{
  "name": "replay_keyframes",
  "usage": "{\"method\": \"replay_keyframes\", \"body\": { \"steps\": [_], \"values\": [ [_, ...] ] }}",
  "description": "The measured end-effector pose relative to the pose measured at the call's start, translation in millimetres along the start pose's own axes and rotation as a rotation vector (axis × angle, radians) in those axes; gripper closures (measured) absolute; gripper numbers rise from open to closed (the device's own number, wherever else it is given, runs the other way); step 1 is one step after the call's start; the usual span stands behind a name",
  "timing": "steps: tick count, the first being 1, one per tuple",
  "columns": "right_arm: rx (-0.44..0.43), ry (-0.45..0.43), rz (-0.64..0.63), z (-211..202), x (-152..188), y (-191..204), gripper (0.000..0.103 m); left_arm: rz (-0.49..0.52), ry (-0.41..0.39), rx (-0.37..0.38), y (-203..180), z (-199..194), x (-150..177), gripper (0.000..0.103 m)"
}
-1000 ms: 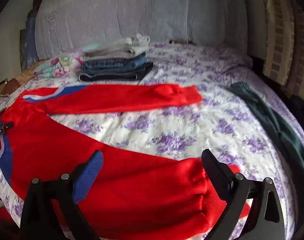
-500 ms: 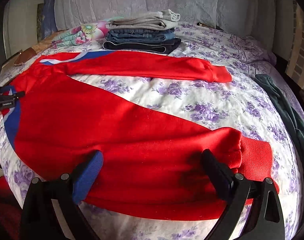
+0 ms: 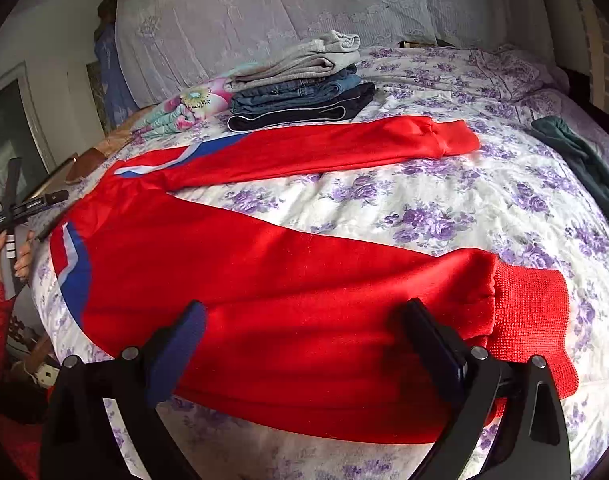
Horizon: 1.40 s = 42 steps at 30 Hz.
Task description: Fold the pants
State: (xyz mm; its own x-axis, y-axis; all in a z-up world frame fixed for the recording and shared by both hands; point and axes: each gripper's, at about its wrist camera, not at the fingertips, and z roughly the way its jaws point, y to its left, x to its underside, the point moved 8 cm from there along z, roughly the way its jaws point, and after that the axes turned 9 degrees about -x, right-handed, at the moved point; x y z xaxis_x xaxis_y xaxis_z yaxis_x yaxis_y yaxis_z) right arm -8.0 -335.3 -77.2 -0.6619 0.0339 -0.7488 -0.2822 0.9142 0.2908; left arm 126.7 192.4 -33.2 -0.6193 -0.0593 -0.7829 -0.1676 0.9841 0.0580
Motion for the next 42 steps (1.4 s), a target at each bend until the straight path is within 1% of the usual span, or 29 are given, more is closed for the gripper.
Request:
{"method": "replay_keyframes", "body": {
  "steps": [4,5,7,9,11,13,14,16,17,18,19,20,21,22,23,26,27,30,33,35,37,38,40,42],
  "values": [
    [-0.022,-0.003,0.014,0,0,0,0.004,-0.089,0.056,0.088,3,26,-25,0.005],
    [-0.026,-0.002,0.018,0,-1,0,0.004,-0.118,0.076,0.118,1,36,-35,0.005],
    [-0.033,-0.002,0.024,0,-1,-1,0.004,-0.154,0.112,0.151,-6,52,-45,0.005],
    [-0.048,-0.007,0.032,0,-1,-1,0.004,-0.181,0.159,0.158,-15,74,-58,0.005],
    [-0.074,-0.02,0.049,-2,-2,-3,0.004,-0.201,0.213,0.139,-21,97,-66,0.005],
    [-0.102,-0.034,0.071,-4,-3,-5,0.004,-0.238,0.252,0.148,-25,115,-69,0.005],
    [-0.113,-0.038,0.082,-5,-3,-6,0.004,-0.268,0.279,0.185,-30,127,-68,0.005],
    [-0.122,-0.045,0.099,-6,-5,-8,0.004,-0.321,0.306,0.258,-36,139,-64,0.006],
    [-0.113,-0.046,0.109,-8,-7,-9,0.004,-0.336,0.312,0.28,-39,145,-59,0.009],
    [-0.098,-0.049,0.122,-10,-11,-11,0.004,-0.327,0.308,0.276,-41,147,-55,0.015],
    [-0.092,-0.068,0.132,-15,-20,-12,0.004,-0.301,0.29,0.253,-43,147,-54,0.033],
    [-0.102,-0.088,0.131,-20,-28,-11,0.004,-0.277,0.269,0.239,-44,145,-55,0.046],
    [-0.112,-0.111,0.126,-24,-39,-11,0.004,-0.255,0.24,0.259,-48,140,-58,0.05],
    [-0.118,-0.135,0.119,-26,-54,-12,0.004,-0.233,0.21,0.259,-50,137,-61,0.055],
    [-0.125,-0.144,0.115,-24,-67,-13,0.004,-0.205,0.175,0.231,-52,133,-63,0.06],
    [-0.152,-0.114,0.078,1,-105,-14,0.004,-0.18,0.119,0.216,-53,123,-68,0.066],
    [-0.141,-0.099,0.046,14,-117,-14,0.004,-0.181,0.102,0.219,-52,120,-69,0.067],
    [-0.099,-0.045,-0.053,54,-145,-12,0.004,-0.198,0.097,0.235,-48,120,-70,0.068],
    [-0.101,0.007,-0.147,96,-175,-1,0.004,-0.214,0.104,0.252,-47,121,-70,0.068],
    [-0.11,0.047,-0.211,127,-192,7,0.009,-0.221,0.104,0.262,-46,122,-70,0.068],
    [-0.118,0.096,-0.28,157,-204,16,0.019,-0.228,0.109,0.272,-46,123,-70,0.068],
    [-0.132,0.12,-0.321,173,-210,20,0.021,-0.237,0.115,0.281,-45,125,-70,0.068],
    [-0.155,0.166,-0.384,198,-214,26,0.03,-0.255,0.127,0.299,-43,129,-69,0.068],
    [-0.174,0.22,-0.444,220,-213,31,0.033,-0.276,0.144,0.319,-40,134,-69,0.068]
  ]
}}
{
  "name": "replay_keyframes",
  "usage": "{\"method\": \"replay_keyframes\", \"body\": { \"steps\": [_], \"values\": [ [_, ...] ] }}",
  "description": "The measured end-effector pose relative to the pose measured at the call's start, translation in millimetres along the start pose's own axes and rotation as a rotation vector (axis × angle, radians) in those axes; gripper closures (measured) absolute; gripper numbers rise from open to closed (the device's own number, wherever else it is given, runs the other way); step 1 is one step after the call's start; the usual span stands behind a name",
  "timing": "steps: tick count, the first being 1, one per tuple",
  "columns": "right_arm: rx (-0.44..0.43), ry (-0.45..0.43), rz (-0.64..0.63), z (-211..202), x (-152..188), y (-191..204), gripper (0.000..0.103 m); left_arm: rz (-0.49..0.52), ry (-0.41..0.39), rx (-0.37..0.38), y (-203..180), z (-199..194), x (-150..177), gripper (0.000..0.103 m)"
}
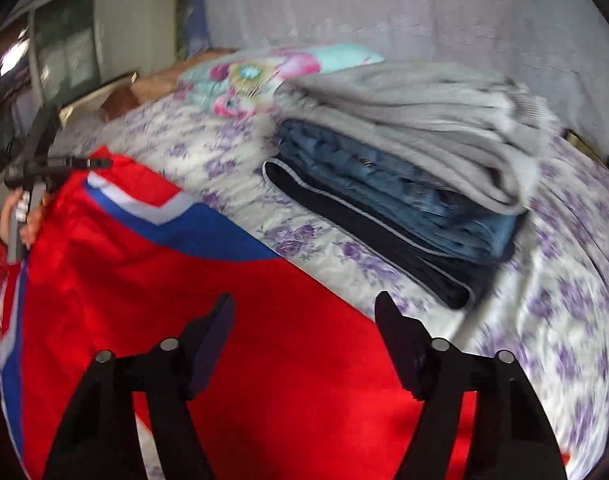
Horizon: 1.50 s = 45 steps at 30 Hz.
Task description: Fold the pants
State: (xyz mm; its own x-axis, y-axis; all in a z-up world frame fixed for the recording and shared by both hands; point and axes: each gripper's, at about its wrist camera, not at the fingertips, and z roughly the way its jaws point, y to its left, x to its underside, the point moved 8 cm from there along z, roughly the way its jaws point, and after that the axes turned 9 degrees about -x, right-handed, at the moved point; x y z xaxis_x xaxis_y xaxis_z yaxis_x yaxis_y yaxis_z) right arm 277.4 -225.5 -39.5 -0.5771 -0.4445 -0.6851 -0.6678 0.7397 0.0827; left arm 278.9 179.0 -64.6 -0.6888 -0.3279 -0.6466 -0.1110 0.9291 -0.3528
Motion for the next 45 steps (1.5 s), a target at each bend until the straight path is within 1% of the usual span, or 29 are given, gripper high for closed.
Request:
{"method": "replay_keyframes", "body": {
  "steps": [3,4,7,9,10,11,12,13,15,18,21,23,27,30,32,33,34,35,36,37,39,40,41,42,43,44,45],
  "values": [
    [-0.042,0.064,-0.069,26,-5,0,0.036,-0.018,0.014,0.019,3,3,0,0.068],
    [-0.064,0.082,-0.083,34,-8,-1,0.042,-0.019,0.015,0.022,3,4,0,0.068],
    [-0.113,0.134,-0.08,53,-5,0,0.051,-0.019,0.021,0.023,3,6,-1,0.068],
    [-0.108,0.155,-0.089,63,0,1,0.052,-0.022,0.022,0.026,4,6,-1,0.068],
    [-0.094,0.143,-0.093,64,1,3,0.056,-0.023,0.021,0.028,3,5,-1,0.068],
    [-0.087,0.131,-0.094,63,1,6,0.063,-0.024,0.021,0.029,3,5,-1,0.068],
    [-0.069,0.124,-0.096,62,1,8,0.077,-0.024,0.02,0.031,3,5,-1,0.068],
    [-0.027,0.119,-0.099,60,1,11,0.088,-0.024,0.018,0.033,3,4,-2,0.068],
    [0.037,0.117,-0.115,54,2,16,0.094,-0.022,0.01,0.034,3,2,-2,0.068],
    [0.115,0.092,-0.142,33,-1,34,0.096,-0.014,-0.026,0.03,1,-5,-3,0.068],
    [0.17,0.032,-0.152,-4,-4,56,0.096,-0.004,-0.083,0.036,0,-17,-6,0.069],
    [0.191,-0.01,-0.159,-32,-1,77,0.096,-0.001,-0.115,0.042,-2,-27,-7,0.069],
    [0.23,-0.071,-0.204,-78,17,122,0.096,-0.028,-0.139,0.106,-1,-61,-1,0.069],
    [0.231,-0.116,-0.222,-101,42,153,0.096,-0.006,-0.165,0.083,7,-92,13,0.071],
    [0.231,-0.129,-0.23,-109,59,171,0.096,-0.011,-0.141,0.085,15,-104,24,0.071],
    [0.229,-0.131,-0.24,-109,69,181,0.096,-0.031,-0.108,0.088,22,-109,32,0.071],
    [0.224,-0.128,-0.248,-106,79,190,0.096,-0.062,-0.077,0.105,29,-113,40,0.071],
    [0.221,-0.125,-0.25,-104,87,195,0.096,-0.099,-0.041,0.148,32,-118,47,0.071],
    [0.213,-0.117,-0.248,-100,94,199,0.096,-0.11,-0.025,0.167,31,-121,51,0.07],
    [0.208,-0.112,-0.244,-97,96,202,0.096,-0.104,0.0,0.171,25,-125,54,0.07],
    [0.199,-0.114,-0.234,-97,97,204,0.096,-0.055,0.009,0.149,10,-131,55,0.068],
    [0.195,-0.117,-0.231,-98,98,206,0.096,-0.022,0.001,0.125,-1,-136,52,0.059],
    [0.194,-0.121,-0.231,-100,99,208,0.096,-0.004,-0.009,0.103,-10,-140,49,0.04],
    [0.196,-0.126,-0.232,-102,100,210,0.096,0.0,-0.03,0.077,-19,-145,41,0.032],
    [0.196,-0.128,-0.23,-104,103,212,0.096,-0.01,-0.043,0.068,-24,-147,34,0.025],
    [0.193,-0.127,-0.225,-105,106,213,0.096,-0.02,-0.05,0.065,-30,-148,27,0.024],
    [0.191,-0.125,-0.221,-105,110,214,0.096,-0.024,-0.035,0.074,-40,-145,20,0.024]
  ]
}}
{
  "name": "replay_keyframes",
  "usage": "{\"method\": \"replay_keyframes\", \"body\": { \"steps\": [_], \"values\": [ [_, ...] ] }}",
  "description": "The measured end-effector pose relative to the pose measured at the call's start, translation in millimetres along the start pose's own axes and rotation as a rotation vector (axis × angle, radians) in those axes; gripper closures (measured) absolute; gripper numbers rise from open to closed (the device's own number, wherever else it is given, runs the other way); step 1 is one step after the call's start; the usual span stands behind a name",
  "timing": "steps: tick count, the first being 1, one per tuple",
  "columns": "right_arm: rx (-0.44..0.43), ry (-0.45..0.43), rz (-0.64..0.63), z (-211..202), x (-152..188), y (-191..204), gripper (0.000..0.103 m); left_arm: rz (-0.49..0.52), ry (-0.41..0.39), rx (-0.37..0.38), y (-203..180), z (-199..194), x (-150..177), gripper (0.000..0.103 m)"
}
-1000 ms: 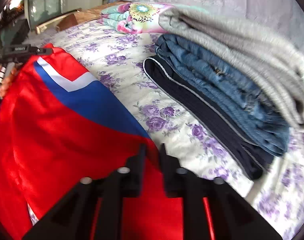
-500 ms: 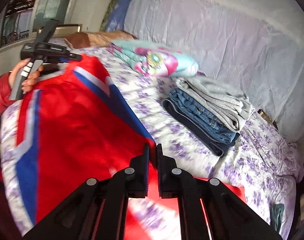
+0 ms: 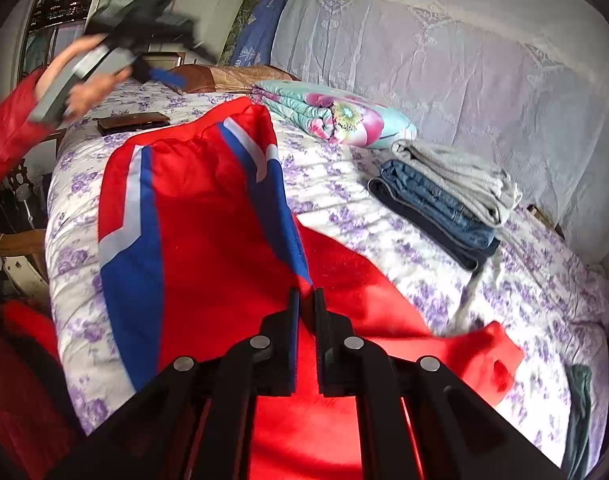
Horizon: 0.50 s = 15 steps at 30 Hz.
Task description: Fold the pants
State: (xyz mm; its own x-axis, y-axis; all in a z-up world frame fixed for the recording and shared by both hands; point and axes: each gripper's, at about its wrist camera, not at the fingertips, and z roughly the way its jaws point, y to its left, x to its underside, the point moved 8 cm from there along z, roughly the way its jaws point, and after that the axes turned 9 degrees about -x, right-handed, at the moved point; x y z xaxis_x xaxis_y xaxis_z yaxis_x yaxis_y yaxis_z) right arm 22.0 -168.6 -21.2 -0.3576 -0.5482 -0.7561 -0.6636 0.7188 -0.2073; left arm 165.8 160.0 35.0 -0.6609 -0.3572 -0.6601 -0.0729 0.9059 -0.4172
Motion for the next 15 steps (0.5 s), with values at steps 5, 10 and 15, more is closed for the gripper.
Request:
{"method": "replay_keyframes", "body": {
  "steps": [5,10,15],
  "values": [
    [0.005,0.013,0.0,1,17,10,0.096,0.007,0.176,-0.076,-41,39,-9,0.025],
    [-0.005,-0.003,0.004,-6,26,17,0.099,0.094,0.212,-0.284,-52,57,-6,0.025],
    [-0.017,-0.011,0.026,-11,34,14,0.099,-0.038,0.277,-0.307,-36,66,-4,0.025]
  ]
}}
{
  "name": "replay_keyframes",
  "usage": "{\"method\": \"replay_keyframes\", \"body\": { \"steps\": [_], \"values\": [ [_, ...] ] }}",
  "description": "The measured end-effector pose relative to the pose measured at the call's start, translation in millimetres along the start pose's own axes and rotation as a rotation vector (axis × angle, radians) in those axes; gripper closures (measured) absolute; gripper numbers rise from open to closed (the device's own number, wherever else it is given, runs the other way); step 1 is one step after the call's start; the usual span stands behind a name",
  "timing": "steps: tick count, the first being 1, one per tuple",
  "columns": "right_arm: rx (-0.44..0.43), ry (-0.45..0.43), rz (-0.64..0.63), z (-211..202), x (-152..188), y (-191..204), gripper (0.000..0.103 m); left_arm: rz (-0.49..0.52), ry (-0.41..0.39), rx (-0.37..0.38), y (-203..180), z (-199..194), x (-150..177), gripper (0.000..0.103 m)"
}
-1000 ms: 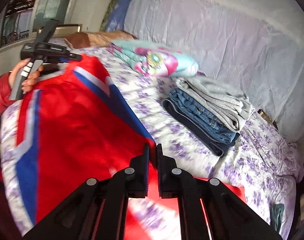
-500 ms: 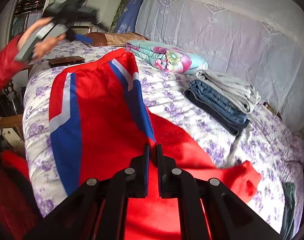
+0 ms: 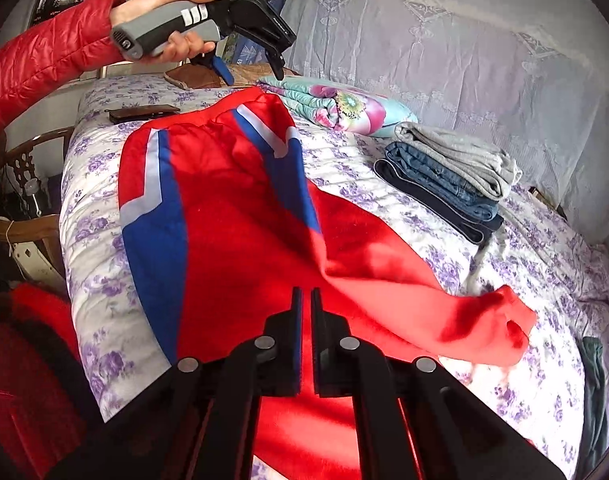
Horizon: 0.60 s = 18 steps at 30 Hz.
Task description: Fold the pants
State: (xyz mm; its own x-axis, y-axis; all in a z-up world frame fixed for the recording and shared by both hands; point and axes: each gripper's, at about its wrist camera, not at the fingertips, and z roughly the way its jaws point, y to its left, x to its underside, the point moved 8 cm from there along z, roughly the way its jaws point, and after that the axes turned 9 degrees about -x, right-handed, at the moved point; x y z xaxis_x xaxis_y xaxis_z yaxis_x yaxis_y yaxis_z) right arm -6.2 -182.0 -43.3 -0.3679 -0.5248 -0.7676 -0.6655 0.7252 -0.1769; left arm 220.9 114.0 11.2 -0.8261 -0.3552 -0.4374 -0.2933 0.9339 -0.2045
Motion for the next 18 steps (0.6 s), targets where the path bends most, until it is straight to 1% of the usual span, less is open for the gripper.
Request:
{"method": "replay_keyframes", "body": {
  "steps": [1,3,5,6,7,8,9,11,12,13,15,16,18],
  "values": [
    [0.001,-0.014,0.008,-2,-3,-5,0.099,-0.012,0.012,0.022,-1,1,0,0.025],
    [-0.029,-0.058,0.034,-9,-16,-14,0.098,-0.029,0.008,0.03,1,3,-1,0.025],
    [-0.088,-0.069,0.063,-11,-30,-21,0.092,-0.025,0.009,0.033,0,5,0,0.025],
    [-0.113,-0.072,0.069,-9,-37,-23,0.073,-0.026,0.012,0.033,2,6,0,0.025],
    [-0.117,-0.077,0.059,-7,-42,-23,0.053,-0.028,0.012,0.034,4,7,0,0.025],
    [-0.114,-0.069,0.03,-1,-47,-19,0.046,-0.028,0.012,0.031,3,8,-1,0.025],
    [-0.109,-0.058,0.006,5,-49,-17,0.044,-0.03,0.009,0.027,5,10,-3,0.025],
    [-0.096,-0.022,-0.035,24,-53,-13,0.046,-0.024,0.005,0.01,7,13,-8,0.025],
    [-0.1,-0.002,-0.036,34,-53,-12,0.049,-0.019,0.008,0.002,8,16,-10,0.025],
    [-0.097,0.027,-0.03,46,-52,-12,0.07,-0.016,0.012,-0.001,8,17,-11,0.025],
    [-0.085,0.082,-0.024,65,-48,-11,0.098,-0.021,0.031,0.006,10,22,-14,0.025],
    [-0.075,0.068,-0.03,65,-49,-8,0.098,-0.026,0.038,0.012,11,23,-15,0.025],
    [-0.052,0.027,-0.105,53,-50,8,0.098,-0.028,0.034,0.01,13,21,-18,0.025]
  ]
}}
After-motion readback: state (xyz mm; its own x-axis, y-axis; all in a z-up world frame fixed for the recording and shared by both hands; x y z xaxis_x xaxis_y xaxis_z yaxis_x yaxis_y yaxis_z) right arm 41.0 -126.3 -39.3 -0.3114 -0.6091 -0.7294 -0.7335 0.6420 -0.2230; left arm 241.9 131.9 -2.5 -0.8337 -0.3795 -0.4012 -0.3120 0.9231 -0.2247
